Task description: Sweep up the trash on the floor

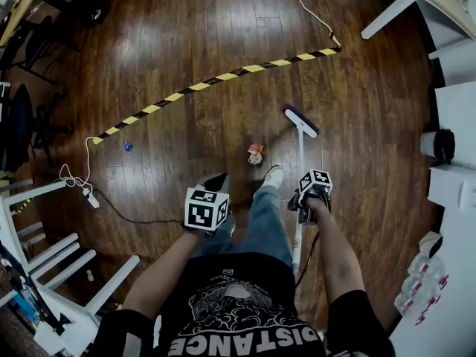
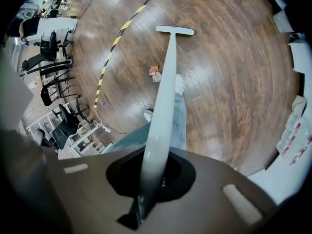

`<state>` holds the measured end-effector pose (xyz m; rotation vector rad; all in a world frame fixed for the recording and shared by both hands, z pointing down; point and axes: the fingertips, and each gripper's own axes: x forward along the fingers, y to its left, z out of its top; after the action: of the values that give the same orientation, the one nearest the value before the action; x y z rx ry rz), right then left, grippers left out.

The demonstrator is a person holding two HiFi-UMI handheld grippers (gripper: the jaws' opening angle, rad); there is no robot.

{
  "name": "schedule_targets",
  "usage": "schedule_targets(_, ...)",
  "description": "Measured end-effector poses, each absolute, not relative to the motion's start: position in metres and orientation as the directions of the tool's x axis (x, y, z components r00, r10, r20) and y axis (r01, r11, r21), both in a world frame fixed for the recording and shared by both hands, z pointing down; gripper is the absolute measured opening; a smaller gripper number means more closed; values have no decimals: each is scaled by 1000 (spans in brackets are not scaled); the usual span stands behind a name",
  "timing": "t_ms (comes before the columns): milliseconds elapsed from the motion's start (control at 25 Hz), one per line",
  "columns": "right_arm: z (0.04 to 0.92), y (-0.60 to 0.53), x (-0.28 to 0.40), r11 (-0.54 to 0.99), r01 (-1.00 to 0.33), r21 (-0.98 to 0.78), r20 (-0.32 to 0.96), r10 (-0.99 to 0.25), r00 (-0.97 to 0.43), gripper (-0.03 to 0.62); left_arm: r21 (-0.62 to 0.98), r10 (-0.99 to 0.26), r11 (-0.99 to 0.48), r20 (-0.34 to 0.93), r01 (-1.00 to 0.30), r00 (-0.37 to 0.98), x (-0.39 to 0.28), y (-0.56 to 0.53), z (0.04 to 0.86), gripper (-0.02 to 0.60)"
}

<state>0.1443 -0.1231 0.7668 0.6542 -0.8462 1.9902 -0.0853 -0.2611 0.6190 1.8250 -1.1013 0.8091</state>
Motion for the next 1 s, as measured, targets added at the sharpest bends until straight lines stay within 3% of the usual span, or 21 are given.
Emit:
schedule_targets(600,736,-14,26,-377,-865,-329,661,562,-497,0,395,-420,-168,800,-903,428,-181,-171,625,5)
schedule_targets(1000,718,22,18,-317,-892,-323,663,597,-452,0,434,-431,-96,793,-896,430,-193,-125,627,5)
